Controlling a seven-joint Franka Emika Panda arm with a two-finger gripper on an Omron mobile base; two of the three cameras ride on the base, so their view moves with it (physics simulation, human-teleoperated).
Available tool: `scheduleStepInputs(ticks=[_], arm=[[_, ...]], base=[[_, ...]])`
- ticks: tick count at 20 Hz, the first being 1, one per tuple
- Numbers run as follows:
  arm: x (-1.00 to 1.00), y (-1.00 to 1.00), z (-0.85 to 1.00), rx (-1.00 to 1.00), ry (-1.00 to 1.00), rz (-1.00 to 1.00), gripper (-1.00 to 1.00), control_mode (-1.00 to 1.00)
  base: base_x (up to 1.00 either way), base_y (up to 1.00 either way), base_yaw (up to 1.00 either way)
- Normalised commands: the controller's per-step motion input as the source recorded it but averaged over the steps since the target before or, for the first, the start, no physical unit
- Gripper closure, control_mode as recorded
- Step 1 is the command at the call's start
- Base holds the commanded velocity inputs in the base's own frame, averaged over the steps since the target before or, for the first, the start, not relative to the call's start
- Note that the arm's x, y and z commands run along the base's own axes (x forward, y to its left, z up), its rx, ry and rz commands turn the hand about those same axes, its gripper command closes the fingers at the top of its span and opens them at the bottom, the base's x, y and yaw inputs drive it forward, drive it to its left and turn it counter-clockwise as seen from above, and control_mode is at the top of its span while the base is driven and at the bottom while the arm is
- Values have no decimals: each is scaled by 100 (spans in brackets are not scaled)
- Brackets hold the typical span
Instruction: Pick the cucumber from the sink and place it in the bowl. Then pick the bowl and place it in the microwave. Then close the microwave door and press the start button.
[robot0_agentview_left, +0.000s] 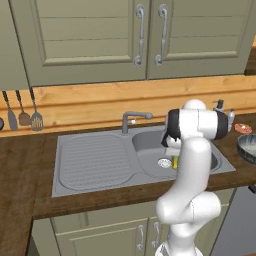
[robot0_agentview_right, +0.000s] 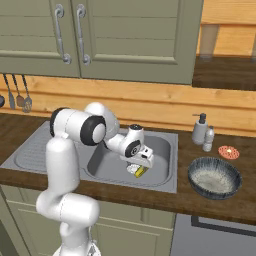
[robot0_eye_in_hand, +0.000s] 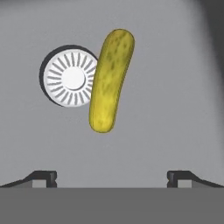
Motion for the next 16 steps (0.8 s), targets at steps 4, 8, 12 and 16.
scheduleStepInputs(ticks=[4, 8, 12, 16], arm=[[34, 0, -31, 0, 0, 0, -100, -100], [29, -3, -29, 0, 0, 0, -100, -100], [30, -2, -34, 0, 0, 0, -100, -100], [26, -1, -33, 0, 0, 0, -100, -100]], base=[[0, 0, 0], [0, 0, 0], [0, 0, 0], [0, 0, 0]])
